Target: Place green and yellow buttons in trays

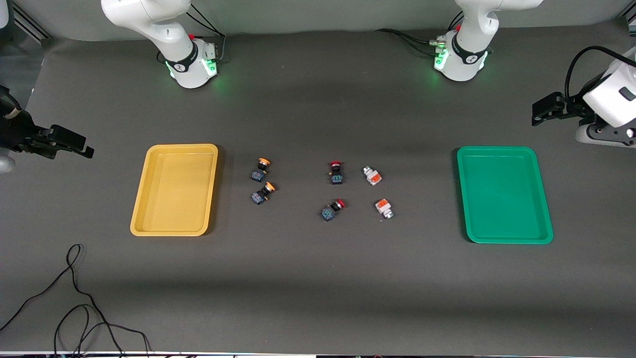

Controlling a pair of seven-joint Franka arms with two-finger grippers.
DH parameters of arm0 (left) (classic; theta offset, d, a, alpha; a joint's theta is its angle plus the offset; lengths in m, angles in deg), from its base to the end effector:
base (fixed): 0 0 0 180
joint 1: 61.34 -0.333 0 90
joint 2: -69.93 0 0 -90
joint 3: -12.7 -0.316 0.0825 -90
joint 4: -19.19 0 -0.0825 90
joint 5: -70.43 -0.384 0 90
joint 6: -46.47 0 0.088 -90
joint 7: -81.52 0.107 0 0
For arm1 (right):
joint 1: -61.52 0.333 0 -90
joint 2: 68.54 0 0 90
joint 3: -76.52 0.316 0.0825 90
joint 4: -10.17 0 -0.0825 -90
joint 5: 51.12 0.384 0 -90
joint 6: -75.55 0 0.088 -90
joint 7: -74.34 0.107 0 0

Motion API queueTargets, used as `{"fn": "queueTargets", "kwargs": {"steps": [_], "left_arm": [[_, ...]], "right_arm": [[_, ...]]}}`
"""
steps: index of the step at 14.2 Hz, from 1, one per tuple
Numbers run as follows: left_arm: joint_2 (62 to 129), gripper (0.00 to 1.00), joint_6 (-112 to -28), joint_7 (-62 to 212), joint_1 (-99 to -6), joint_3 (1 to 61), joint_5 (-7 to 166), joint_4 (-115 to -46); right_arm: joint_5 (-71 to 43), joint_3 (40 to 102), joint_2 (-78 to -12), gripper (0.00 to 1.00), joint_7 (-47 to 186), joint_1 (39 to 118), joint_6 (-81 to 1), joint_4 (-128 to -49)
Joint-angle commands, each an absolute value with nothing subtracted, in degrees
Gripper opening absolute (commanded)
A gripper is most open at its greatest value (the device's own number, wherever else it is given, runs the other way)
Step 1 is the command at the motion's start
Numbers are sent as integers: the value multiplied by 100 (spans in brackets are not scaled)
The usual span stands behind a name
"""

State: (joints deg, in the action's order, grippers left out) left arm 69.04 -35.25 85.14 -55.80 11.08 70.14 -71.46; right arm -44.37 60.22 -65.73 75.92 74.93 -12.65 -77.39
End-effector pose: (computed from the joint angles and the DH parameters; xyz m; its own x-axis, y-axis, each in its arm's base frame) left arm 0.5322 -0.0357 0.6161 0.9816 -0.1299 -0.1399 -0.1306 -0.9914 0.0042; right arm 0.5659 -0.0116 0.6160 0.9965 -0.0742 -0.0386 -0.0779 -0.9916 -0.1028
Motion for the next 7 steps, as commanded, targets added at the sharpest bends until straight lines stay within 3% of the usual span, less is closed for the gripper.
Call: {"fn": "queueTargets", "kwargs": {"steps": [1,7], "left_arm": [[6914,100,-3482,8600,-5519,1077,6946,-7046],[6923,100,-3491,8592,-5519,1077,6946,-7046]], "right_arm": [[-4338,6034,-6467,100,7872,7488,-1085,-7517],[-4365,6070,-6458,100,7917,7541,-1076,-7526]]}}
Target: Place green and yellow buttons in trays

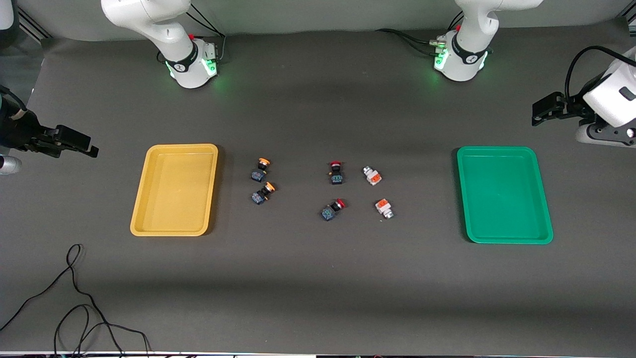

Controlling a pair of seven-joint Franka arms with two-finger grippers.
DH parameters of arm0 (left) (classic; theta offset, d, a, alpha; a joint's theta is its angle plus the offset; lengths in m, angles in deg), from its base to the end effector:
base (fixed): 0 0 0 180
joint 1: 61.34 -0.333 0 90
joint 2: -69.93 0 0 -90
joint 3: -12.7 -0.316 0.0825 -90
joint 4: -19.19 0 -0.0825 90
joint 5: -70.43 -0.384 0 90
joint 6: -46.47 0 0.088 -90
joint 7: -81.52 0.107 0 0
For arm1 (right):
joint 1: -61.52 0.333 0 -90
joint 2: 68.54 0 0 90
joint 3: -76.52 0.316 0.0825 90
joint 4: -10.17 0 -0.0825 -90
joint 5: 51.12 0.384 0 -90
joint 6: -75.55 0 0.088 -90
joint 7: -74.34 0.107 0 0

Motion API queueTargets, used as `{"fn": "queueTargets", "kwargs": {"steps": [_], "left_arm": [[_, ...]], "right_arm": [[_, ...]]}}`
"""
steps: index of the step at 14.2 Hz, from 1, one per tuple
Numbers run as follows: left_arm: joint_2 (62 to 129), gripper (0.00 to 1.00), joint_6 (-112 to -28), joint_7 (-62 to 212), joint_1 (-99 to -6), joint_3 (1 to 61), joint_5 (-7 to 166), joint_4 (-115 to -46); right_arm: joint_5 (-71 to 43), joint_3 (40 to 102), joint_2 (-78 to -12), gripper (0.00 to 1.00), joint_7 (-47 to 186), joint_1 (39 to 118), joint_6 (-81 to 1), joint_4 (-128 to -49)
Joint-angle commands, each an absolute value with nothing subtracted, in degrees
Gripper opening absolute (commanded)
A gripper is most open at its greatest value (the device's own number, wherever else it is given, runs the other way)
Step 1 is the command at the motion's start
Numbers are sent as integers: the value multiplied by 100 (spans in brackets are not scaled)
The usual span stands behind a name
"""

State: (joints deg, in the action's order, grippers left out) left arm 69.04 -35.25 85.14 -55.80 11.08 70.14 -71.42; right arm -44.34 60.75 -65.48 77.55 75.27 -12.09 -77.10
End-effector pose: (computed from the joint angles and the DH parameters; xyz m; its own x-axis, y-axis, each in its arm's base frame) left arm 0.5322 -0.0357 0.6164 0.9817 -0.1299 -0.1392 -0.1306 -0.9914 0.0042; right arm 0.5663 -0.0026 0.6151 0.9950 -0.0862 -0.0504 -0.0910 -0.9907 -0.1010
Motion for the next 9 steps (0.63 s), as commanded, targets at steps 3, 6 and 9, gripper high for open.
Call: {"fn": "queueTargets", "kwargs": {"steps": [3,6,9], "left_arm": [[6967,100,-3509,8592,-5519,1068,6938,-7037],[7011,100,-3535,8592,-5519,1077,6946,-7046],[7090,100,-3526,8513,-5528,1068,6946,-7046]], "right_arm": [[-4347,6079,-6423,100,7935,7550,-962,-7500],[-4330,6079,-6142,100,7952,7559,-699,-7106],[-4321,6079,-5905,100,8196,7751,-566,-6763]]}}
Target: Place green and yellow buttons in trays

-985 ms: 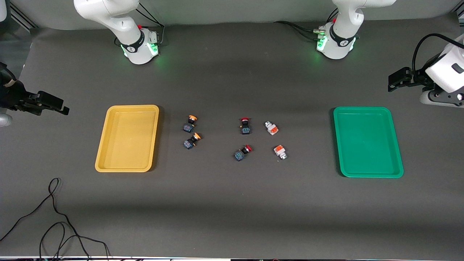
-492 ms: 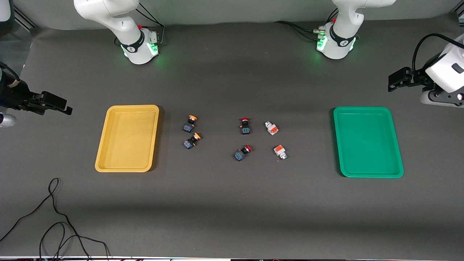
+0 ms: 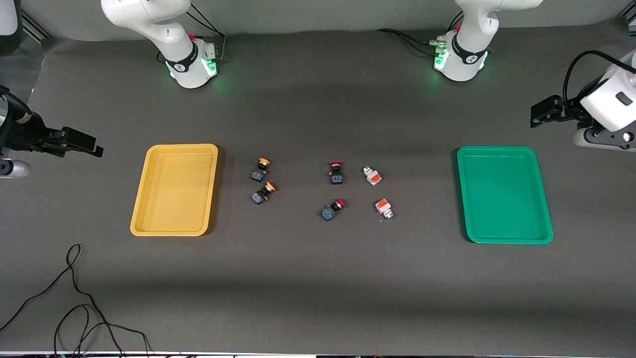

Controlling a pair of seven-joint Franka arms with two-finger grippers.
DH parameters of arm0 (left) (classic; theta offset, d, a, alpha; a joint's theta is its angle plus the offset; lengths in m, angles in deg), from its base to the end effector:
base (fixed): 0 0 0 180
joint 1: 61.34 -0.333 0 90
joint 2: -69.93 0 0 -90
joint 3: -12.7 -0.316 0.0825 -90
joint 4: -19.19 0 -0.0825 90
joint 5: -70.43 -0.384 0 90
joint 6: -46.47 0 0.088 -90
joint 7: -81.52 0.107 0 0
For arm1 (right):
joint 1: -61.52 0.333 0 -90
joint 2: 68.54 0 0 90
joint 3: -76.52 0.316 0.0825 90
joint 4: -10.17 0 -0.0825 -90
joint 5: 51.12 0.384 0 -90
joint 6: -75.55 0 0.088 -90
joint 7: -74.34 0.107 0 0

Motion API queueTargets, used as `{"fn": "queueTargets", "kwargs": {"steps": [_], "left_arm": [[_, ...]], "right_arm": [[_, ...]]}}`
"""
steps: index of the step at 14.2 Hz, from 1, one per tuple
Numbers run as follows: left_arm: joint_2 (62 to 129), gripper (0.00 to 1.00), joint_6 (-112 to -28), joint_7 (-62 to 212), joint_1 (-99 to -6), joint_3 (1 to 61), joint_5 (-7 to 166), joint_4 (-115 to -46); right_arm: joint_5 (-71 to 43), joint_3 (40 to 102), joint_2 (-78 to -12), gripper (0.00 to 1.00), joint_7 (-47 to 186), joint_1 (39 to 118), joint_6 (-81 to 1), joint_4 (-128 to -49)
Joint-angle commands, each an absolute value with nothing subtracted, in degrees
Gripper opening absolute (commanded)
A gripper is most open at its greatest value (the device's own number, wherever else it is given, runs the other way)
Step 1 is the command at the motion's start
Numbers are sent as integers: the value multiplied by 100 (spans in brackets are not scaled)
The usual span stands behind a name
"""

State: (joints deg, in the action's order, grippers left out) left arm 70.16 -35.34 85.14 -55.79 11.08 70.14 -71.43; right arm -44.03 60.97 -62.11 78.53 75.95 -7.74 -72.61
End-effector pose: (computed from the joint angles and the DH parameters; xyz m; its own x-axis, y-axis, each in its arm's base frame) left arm 0.5378 -0.0364 0.6060 0.9790 -0.1298 -0.1571 -0.1307 -0.9914 0.0048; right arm 0.5759 0.0125 0.6127 0.9913 -0.0791 -0.1052 -0.0883 -0.9924 -0.0861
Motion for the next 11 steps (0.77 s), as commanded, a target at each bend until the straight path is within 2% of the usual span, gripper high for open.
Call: {"fn": "queueTargets", "kwargs": {"steps": [1,6,8,11], "left_arm": [[7099,100,-3535,8512,-5528,1077,6946,-7046],[7099,100,-3535,8329,-5458,1112,7017,-7186],[7099,100,-3588,7891,-5440,1409,7069,-7371],[7107,100,-3947,6575,-5309,2006,7227,-7652]], "right_arm": [[-4225,6079,-5756,100,8338,7761,-557,-6561],[-3864,6236,-5273,100,9531,8050,-557,-6121],[-3846,6429,-5105,100,10321,8322,-557,-5918],[-3846,6457,-5113,100,10677,8604,-549,-6075]]}}
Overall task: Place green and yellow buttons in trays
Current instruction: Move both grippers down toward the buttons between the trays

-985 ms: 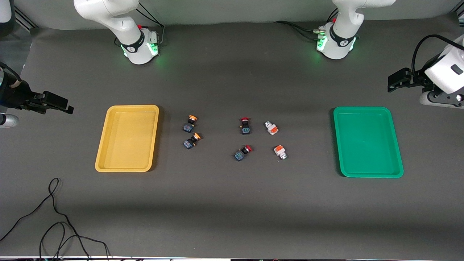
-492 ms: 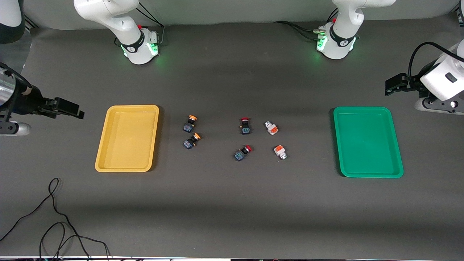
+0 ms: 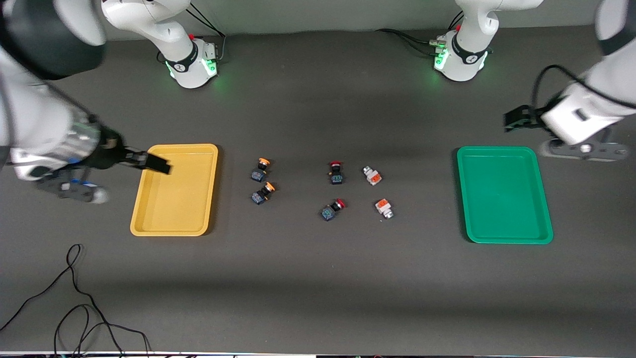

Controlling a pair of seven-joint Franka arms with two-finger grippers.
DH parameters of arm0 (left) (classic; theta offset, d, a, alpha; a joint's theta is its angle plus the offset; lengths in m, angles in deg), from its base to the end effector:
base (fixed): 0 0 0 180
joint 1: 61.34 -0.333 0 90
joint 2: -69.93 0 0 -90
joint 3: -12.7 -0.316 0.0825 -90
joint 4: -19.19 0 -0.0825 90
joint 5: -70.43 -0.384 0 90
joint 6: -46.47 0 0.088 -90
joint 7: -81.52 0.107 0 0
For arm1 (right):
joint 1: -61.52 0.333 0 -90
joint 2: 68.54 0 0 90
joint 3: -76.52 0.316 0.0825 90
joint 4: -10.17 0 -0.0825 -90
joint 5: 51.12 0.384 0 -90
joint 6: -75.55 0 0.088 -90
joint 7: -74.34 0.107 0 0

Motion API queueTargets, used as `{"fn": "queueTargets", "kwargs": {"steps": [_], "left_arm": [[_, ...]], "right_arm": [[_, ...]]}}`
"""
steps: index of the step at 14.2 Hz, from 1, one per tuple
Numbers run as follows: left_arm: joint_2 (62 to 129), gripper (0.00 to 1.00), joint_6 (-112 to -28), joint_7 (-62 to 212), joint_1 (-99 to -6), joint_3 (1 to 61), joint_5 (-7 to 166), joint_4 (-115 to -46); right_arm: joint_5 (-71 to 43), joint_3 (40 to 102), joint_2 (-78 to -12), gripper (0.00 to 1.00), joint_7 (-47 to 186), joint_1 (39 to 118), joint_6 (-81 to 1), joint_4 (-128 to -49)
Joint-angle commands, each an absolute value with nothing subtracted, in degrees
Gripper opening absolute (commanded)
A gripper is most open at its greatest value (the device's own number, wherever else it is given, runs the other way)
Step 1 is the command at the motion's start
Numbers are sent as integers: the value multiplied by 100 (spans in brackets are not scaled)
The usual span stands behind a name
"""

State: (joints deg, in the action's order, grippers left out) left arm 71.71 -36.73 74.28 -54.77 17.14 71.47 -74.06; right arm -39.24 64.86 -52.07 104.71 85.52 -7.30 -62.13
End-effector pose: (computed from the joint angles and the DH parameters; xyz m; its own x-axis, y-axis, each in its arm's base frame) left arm 0.5359 -0.1058 0.5721 0.9765 -0.0643 -0.2058 -0.0668 -0.9978 -0.0055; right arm 0.6016 0.1768 0.5921 0.9469 -0.2796 -0.1585 -0.2946 -0.9523 -0.0802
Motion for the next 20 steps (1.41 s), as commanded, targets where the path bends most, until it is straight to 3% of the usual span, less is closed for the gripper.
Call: {"fn": "queueTargets", "kwargs": {"steps": [1,5,10,12,16,20], "left_arm": [[7116,100,-4140,6065,-5186,2182,7289,-7740],[7317,100,-4844,4166,-4352,2307,7553,-8057],[7730,100,-5486,2511,-3586,2316,7570,-8074],[7880,100,-5696,2527,-3542,2307,7544,-8258],[7968,100,-7135,2545,-3427,2316,7509,-9416],[8696,100,-7893,2492,-3462,2299,7509,-9542]], "right_arm": [[-3838,6457,-5174,100,10616,8605,-557,-6380],[-3829,6448,-5254,100,10220,8631,-1336,-7628],[-3357,6448,-4922,100,10220,9271,-3445,-9247],[-3091,6457,-4352,100,10220,9342,-3982,-9223],[-2512,6448,-3498,100,10255,9659,-4984,-9222],[-2387,6457,-2970,99,10264,9782,-5628,-9205]]}}
